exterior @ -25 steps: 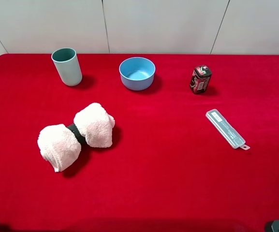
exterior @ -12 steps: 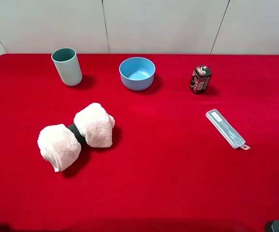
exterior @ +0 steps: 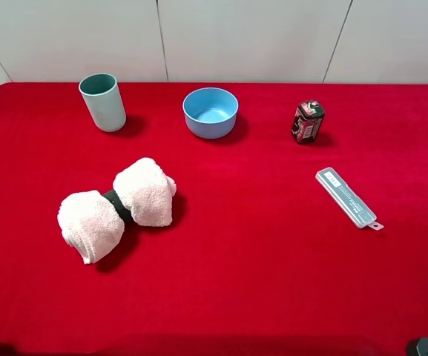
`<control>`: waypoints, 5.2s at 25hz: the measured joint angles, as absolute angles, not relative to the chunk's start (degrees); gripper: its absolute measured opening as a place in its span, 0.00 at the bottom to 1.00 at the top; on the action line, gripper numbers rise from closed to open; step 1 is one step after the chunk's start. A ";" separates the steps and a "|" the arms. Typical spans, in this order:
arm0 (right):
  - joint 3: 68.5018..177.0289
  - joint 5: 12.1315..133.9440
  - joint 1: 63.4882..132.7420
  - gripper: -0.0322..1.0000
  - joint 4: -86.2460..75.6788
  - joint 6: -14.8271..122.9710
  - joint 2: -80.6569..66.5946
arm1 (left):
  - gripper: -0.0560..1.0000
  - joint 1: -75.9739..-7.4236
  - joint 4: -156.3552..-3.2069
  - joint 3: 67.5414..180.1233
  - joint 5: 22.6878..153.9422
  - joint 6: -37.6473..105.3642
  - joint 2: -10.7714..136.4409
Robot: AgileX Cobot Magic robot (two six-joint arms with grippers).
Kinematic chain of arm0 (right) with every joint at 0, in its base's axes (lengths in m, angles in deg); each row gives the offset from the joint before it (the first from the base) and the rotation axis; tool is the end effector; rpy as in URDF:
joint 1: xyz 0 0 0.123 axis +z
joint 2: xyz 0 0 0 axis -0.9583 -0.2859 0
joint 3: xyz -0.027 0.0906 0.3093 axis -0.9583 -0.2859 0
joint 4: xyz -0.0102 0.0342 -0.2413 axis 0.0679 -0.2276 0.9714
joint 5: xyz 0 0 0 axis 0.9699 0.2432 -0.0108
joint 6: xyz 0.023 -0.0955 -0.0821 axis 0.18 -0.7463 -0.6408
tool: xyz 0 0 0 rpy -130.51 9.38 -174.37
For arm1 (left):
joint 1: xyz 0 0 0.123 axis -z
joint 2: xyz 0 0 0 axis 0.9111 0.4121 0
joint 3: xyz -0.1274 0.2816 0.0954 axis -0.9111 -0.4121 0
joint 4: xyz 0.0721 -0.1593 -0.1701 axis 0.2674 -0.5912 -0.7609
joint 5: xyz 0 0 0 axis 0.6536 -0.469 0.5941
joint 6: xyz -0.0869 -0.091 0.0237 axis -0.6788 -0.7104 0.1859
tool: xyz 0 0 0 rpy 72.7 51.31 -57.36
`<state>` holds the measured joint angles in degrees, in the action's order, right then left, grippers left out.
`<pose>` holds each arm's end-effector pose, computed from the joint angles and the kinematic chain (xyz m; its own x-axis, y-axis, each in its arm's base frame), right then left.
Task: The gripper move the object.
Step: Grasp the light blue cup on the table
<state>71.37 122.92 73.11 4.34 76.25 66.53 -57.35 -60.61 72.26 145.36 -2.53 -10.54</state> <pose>-0.0171 -0.0032 0.2607 -0.4213 -0.0254 -0.9065 0.0167 0.9992 -0.0358 -0.0158 0.0135 0.2533 -0.4572 0.0744 -0.8863 0.0717 0.9963 0.0467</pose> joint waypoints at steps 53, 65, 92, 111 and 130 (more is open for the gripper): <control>71.37 122.90 73.11 0.70 4.17 76.25 66.53 | 0.96 -57.35 -60.56 113.07 143.98 1.37 59.37; 71.37 122.90 73.11 0.70 4.17 76.25 66.53 | 0.94 -57.35 -62.54 125.97 144.09 4.77 76.81; 71.37 122.90 73.11 0.70 4.17 76.25 66.53 | 0.93 -57.35 -66.94 134.64 140.30 11.90 97.95; 71.37 122.90 73.11 0.70 4.17 76.25 66.53 | 0.92 -51.63 -69.93 137.62 133.86 16.83 106.30; 71.37 122.90 73.11 0.70 4.17 76.25 66.53 | 0.91 -49.90 -69.31 139.16 130.78 17.01 114.69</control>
<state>71.37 122.90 73.11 4.17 76.25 66.53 -49.90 -69.31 139.16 130.78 17.01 114.69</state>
